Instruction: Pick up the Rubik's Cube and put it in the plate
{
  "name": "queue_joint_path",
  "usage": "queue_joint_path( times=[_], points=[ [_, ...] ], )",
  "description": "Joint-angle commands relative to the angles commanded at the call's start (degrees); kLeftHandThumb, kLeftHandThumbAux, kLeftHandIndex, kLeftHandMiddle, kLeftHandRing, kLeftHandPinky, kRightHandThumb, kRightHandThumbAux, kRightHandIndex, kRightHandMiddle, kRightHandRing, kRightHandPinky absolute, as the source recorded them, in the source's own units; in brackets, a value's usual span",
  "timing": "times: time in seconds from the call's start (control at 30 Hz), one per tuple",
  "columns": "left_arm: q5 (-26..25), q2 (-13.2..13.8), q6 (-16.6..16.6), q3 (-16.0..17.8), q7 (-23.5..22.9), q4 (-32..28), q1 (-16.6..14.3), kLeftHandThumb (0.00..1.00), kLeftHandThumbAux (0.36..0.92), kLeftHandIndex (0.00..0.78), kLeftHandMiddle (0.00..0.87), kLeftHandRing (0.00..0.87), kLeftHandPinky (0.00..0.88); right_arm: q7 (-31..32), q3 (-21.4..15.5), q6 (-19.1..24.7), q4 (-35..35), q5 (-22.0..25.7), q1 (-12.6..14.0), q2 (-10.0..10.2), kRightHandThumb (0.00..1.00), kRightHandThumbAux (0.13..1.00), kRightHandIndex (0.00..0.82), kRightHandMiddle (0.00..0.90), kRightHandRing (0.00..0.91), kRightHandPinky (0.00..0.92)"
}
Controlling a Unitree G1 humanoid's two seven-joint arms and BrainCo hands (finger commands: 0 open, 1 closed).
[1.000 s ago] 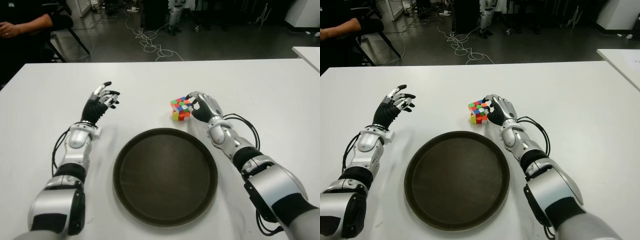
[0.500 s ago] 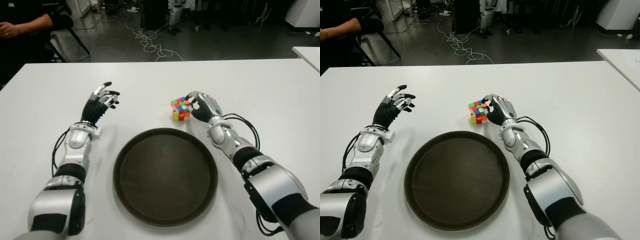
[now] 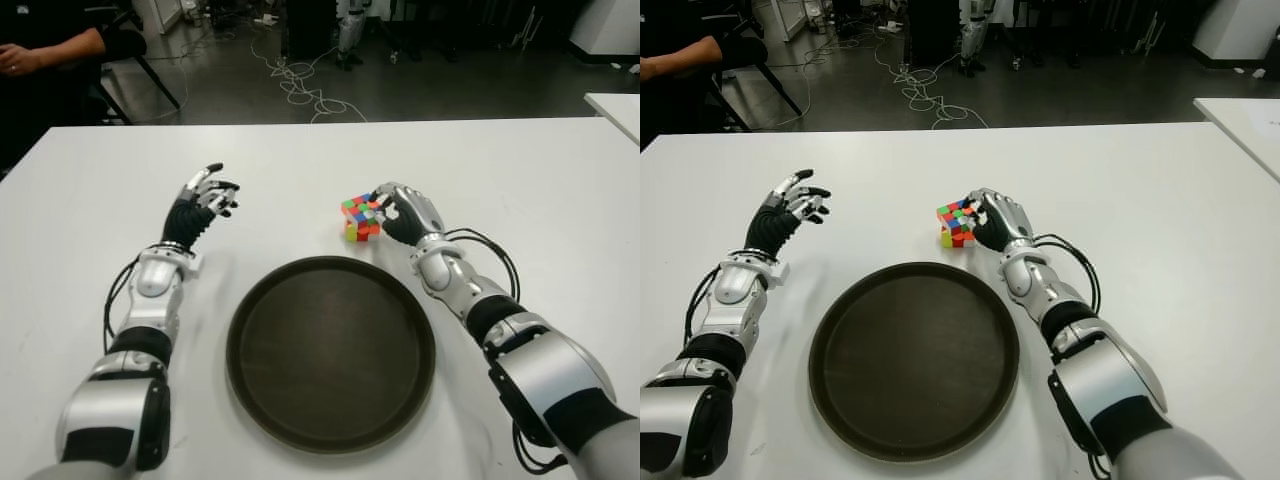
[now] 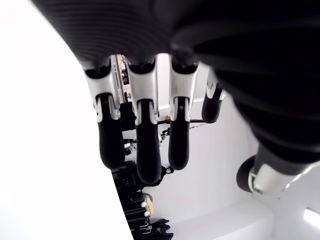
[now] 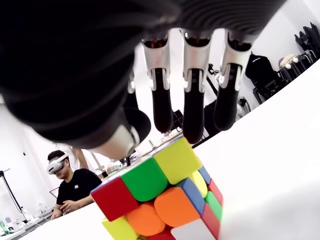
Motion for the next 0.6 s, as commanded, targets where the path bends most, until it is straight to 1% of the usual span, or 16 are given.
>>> queue_joint_path(
  times=[0.17, 0.33, 0.4, 0.43, 0.47, 0.5, 0.53, 0.57, 0.6],
  points=[
    [-0.2, 0.0, 0.2, 0.1, -0.4, 0.1, -0.1, 0.081, 0.544, 0.122, 0.329, 0.418, 0.441, 0.5, -0.1, 0.2, 0.1, 0.2, 0.0, 0.1, 0.709, 0.735, 0.401, 0.317, 0.345, 0.382],
    [-0.2, 0.2, 0.1, 0.1, -0.5, 0.3, -0.1, 0.088, 0.551, 0.124, 0.326, 0.410, 0.431, 1.6, 0.0, 1.3, 0.3, 0.2, -0.4, 0.4, 0.697, 0.738, 0.398, 0.272, 0.303, 0.355],
    [-0.1, 0.2, 0.1, 0.0, -0.3, 0.3, -0.1, 0.094, 0.555, 0.125, 0.327, 0.407, 0.433, 2.4, 0.3, 1.9, 0.4, -0.1, -0.6, 0.4, 0.689, 0.740, 0.397, 0.235, 0.264, 0.312],
    [0.0, 0.2, 0.0, 0.0, -0.2, 0.3, -0.1, 0.096, 0.556, 0.125, 0.329, 0.408, 0.437, 2.8, 0.5, 2.2, 0.4, -0.2, -0.7, 0.4, 0.684, 0.742, 0.396, 0.208, 0.233, 0.274],
    [0.1, 0.3, 0.0, -0.1, -0.1, 0.4, -0.1, 0.096, 0.556, 0.125, 0.330, 0.408, 0.439, 3.5, 0.7, 2.7, 0.5, -0.5, -0.8, 0.3, 0.682, 0.742, 0.396, 0.198, 0.222, 0.260],
    [0.2, 0.3, -0.1, -0.1, 0.0, 0.4, -0.1, 0.096, 0.554, 0.126, 0.332, 0.410, 0.439, 4.0, 1.0, 3.0, 0.5, -0.6, -0.9, 0.3, 0.470, 0.779, 0.274, 0.156, 0.173, 0.200],
    [0.2, 0.3, -0.1, -0.1, 0.0, 0.4, -0.1, 0.095, 0.553, 0.126, 0.334, 0.411, 0.439, 4.3, 1.1, 3.2, 0.5, -0.7, -0.9, 0.3, 0.314, 0.808, 0.194, 0.128, 0.142, 0.161],
    [0.2, 0.3, -0.1, -0.1, 0.0, 0.4, -0.1, 0.095, 0.553, 0.127, 0.334, 0.411, 0.439, 4.4, 1.1, 3.4, 0.4, -0.7, -1.0, 0.3, 0.258, 0.819, 0.166, 0.119, 0.131, 0.147],
    [0.3, 0.3, -0.1, -0.1, 0.1, 0.4, -0.1, 0.095, 0.553, 0.127, 0.335, 0.411, 0.439, 4.8, 1.3, 3.9, 0.5, -0.9, -1.0, 0.3, 0.177, 0.834, 0.126, 0.104, 0.114, 0.127]
  ],
)
